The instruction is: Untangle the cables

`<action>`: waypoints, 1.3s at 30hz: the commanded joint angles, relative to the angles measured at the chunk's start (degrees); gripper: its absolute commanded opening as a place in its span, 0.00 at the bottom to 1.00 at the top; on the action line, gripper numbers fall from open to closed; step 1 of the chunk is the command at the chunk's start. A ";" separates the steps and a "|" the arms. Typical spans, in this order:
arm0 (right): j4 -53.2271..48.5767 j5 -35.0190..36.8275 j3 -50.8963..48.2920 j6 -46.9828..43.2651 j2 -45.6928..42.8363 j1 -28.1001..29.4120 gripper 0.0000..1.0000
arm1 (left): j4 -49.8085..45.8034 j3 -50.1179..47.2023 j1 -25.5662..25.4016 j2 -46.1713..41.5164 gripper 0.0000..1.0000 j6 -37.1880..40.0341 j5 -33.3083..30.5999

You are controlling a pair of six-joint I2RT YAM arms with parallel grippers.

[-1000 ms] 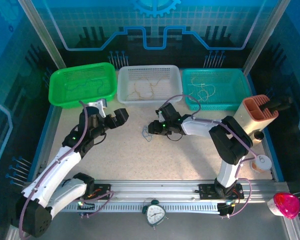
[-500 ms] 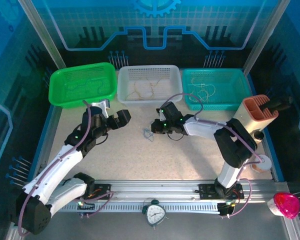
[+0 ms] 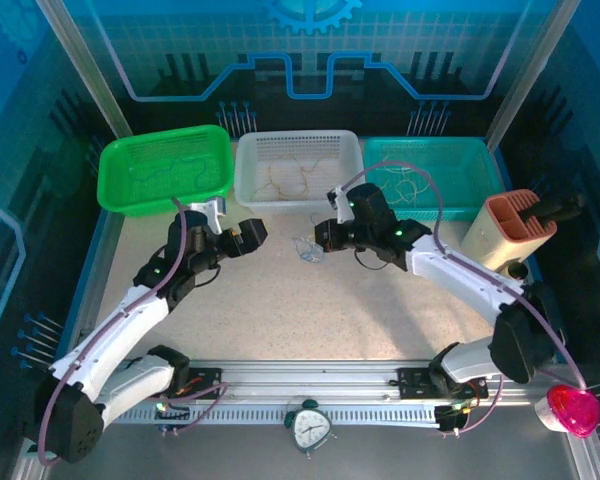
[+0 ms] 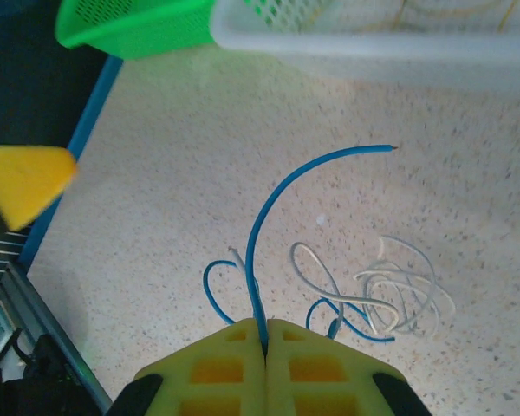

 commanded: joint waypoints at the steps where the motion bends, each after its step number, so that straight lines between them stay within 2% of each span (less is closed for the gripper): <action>1: -4.94 -0.53 3.50 -3.54 -3.96 -1.42 0.00 | 3.35 2.43 -0.88 0.26 0.99 -1.79 4.95; 7: -7.36 -1.60 6.51 -4.13 -7.17 -2.54 0.00 | 6.34 4.85 -2.98 1.20 0.96 -1.01 8.01; 14: -7.91 -3.84 7.95 -3.53 -9.77 -3.40 0.00 | 11.91 6.58 -5.33 3.09 0.78 -2.36 12.30; 17: -8.01 -4.25 8.33 -3.34 -10.53 -3.60 0.00 | 13.69 7.22 -6.91 3.34 0.75 -5.66 11.80; 23: -7.92 -3.79 8.60 -3.50 -11.15 -3.73 0.00 | 18.88 5.47 -10.19 2.55 0.73 -22.69 7.70; 25: -7.57 -3.91 8.51 -3.41 -11.11 -3.78 0.00 | 19.16 5.29 -12.12 2.54 0.73 -25.82 6.07; 31: -6.47 -4.17 7.88 -3.08 -10.89 -3.78 0.00 | 17.58 6.50 -17.32 2.78 0.70 -27.28 0.26; 33: -6.07 -4.29 7.53 -2.98 -10.76 -3.77 0.00 | 18.27 6.66 -17.72 3.77 0.65 -27.18 0.26; 39: -4.93 -5.03 6.21 -2.41 -10.61 -3.70 0.00 | 19.44 7.18 -18.77 7.09 0.61 -27.41 0.81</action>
